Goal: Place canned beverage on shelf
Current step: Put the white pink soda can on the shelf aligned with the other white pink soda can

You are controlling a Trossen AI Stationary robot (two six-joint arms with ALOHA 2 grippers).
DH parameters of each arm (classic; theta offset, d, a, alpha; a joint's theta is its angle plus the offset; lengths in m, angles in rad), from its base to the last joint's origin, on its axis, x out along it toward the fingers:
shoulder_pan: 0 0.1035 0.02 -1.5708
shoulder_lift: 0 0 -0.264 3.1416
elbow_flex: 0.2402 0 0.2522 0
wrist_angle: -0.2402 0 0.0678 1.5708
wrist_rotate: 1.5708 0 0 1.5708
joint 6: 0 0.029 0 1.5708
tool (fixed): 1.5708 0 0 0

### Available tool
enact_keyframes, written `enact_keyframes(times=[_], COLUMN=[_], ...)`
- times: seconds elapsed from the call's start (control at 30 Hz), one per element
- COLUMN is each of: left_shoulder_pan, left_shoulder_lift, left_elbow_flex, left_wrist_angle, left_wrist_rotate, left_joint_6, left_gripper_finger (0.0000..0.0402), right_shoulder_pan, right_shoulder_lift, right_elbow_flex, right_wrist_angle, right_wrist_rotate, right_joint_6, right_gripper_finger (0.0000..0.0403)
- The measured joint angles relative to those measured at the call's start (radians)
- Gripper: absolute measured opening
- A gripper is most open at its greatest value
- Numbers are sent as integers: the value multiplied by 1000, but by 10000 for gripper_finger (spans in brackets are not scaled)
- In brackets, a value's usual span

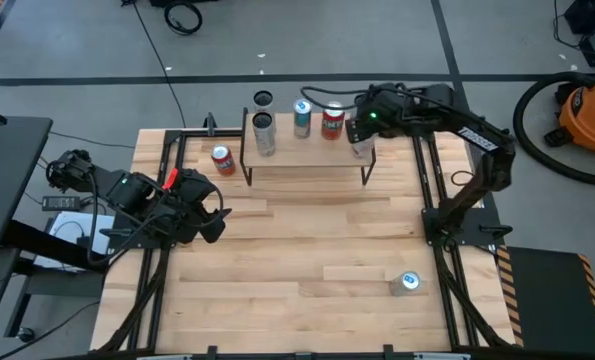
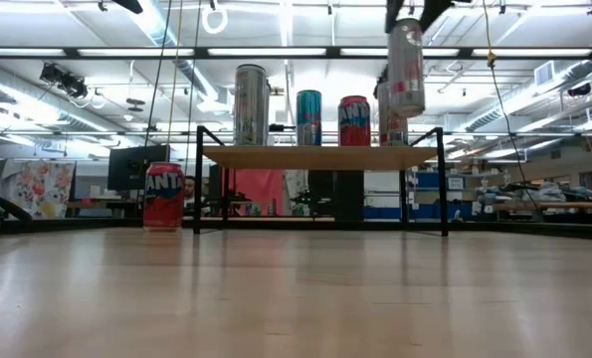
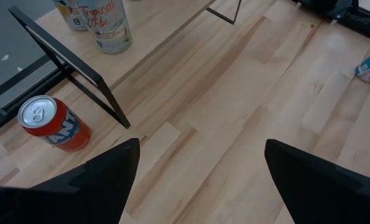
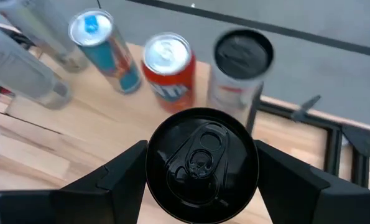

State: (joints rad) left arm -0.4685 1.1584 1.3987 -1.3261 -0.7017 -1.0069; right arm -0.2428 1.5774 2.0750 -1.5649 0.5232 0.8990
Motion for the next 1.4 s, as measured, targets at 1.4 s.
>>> enact_keyframes(times=[1.4], left_shoulder_pan=[0], left_shoulder_lift=[0], left_elbow_flex=[0], left_wrist_angle=[33], left_wrist_rotate=[0], left_joint_6=[1], left_gripper_finger=[357], right_shoulder_pan=[-92], right_shoulder_lift=[-63], right_elbow_flex=[-315], right_wrist_angle=[214], right_wrist_rotate=[-31], right_joint_6=[-28], right_gripper_finger=[266])
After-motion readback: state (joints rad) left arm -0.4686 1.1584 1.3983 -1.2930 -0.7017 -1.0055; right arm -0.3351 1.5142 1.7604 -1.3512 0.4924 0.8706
